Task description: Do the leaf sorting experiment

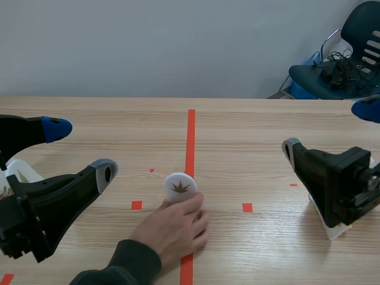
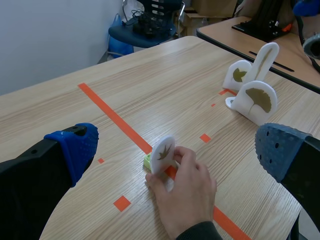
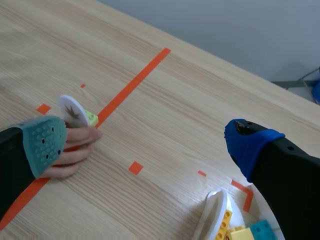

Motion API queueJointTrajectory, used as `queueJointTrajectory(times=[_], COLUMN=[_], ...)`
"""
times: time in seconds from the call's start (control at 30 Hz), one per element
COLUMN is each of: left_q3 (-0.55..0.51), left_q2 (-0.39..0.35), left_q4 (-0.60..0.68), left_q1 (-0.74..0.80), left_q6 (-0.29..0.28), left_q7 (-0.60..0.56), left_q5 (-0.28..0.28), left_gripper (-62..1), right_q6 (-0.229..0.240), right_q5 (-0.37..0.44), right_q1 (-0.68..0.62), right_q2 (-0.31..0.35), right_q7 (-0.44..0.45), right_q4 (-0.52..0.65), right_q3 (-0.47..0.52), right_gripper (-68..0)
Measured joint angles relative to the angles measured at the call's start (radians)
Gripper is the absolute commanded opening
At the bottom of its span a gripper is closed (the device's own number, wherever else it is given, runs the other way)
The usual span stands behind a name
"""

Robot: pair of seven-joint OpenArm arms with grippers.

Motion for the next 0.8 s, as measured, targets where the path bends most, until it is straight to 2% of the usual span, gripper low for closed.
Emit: queueJointTrajectory(times=[0.6,0.8], left_q3=[0.000,-0.001], left_q2=[-0.001,-0.059], left_q4=[0.000,0.000], left_q1=[0.000,0.000], left_q6=[0.000,0.000], left_q7=[0.000,0.004], left_q5=[0.000,0.000], left_gripper=[1.4,1.4], right_q6=[0.000,0.000], right_q5=[0.000,0.000], right_q1=[0.015,0.034], right_q2=[0.000,0.003], right_q7=[-0.017,-0.044], right_q4=[-0.019,-0.024], right_q3=[0.000,-0.005], right_gripper=[0.4,0.4])
